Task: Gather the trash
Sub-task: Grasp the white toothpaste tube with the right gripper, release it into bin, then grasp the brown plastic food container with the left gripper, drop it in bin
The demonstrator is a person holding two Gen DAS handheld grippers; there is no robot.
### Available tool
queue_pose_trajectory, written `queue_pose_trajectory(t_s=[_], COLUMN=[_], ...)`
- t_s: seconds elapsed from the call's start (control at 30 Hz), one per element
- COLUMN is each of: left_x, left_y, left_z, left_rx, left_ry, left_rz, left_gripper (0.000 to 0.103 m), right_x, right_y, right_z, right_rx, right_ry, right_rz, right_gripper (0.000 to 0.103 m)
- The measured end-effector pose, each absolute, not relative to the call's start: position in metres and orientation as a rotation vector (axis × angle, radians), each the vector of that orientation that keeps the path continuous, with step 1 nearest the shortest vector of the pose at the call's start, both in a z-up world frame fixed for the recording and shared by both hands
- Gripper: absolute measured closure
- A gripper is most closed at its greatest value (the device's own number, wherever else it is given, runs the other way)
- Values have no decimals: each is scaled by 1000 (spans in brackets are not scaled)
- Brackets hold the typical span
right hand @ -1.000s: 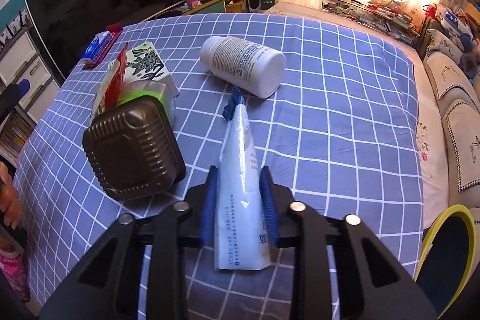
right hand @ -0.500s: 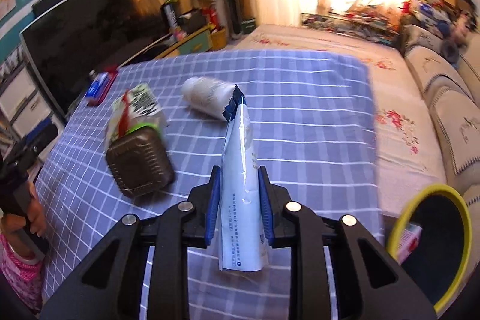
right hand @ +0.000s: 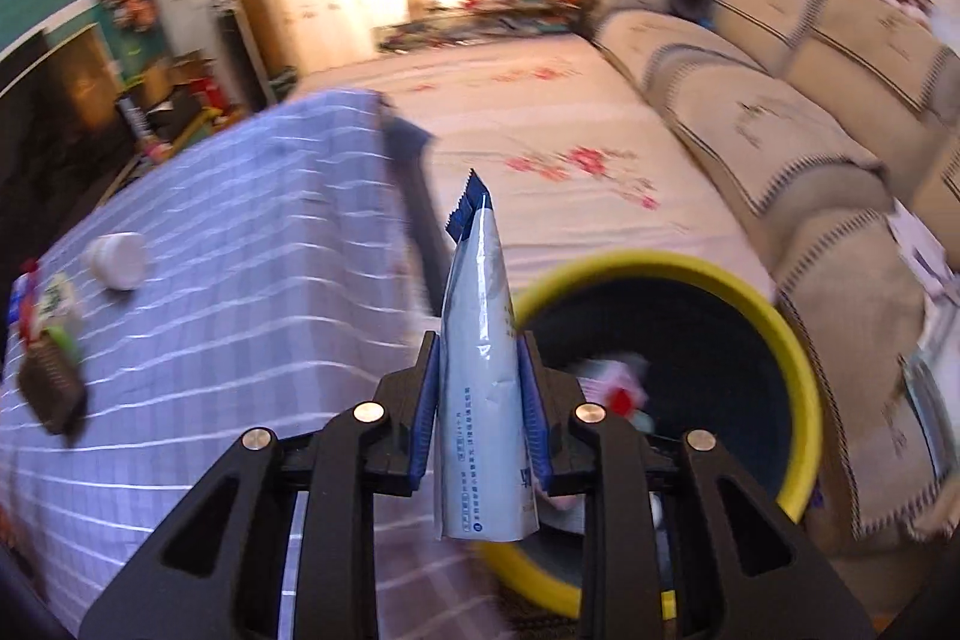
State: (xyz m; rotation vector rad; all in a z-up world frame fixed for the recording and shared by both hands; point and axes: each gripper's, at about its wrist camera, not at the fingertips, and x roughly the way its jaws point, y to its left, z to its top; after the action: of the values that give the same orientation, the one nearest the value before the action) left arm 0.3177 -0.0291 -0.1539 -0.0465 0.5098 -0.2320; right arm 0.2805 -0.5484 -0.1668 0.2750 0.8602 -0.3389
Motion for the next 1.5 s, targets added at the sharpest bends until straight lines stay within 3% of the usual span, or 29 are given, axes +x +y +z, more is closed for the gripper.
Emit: queue_pose_trajectory(t_s=[0.37, 0.5, 1.17, 1.5], left_x=[318, 317, 302, 341], left_y=[-30, -30, -108, -143], left_z=[-156, -156, -159, -160], left_rx=[-44, -45, 89, 115], left_ry=[517, 514, 625, 693], left_rz=[-236, -244, -569, -656], left_gripper=[5, 5, 5, 5], right_x=[270, 263, 248, 238], right_y=[-590, -598, -571, -576], right_z=[-203, -206, -184, -184], right_rx=[337, 353, 381, 407], right_ry=[917, 920, 846, 832], right_rz=[-457, -502, -400, -388], right_gripper=[76, 55, 49, 47])
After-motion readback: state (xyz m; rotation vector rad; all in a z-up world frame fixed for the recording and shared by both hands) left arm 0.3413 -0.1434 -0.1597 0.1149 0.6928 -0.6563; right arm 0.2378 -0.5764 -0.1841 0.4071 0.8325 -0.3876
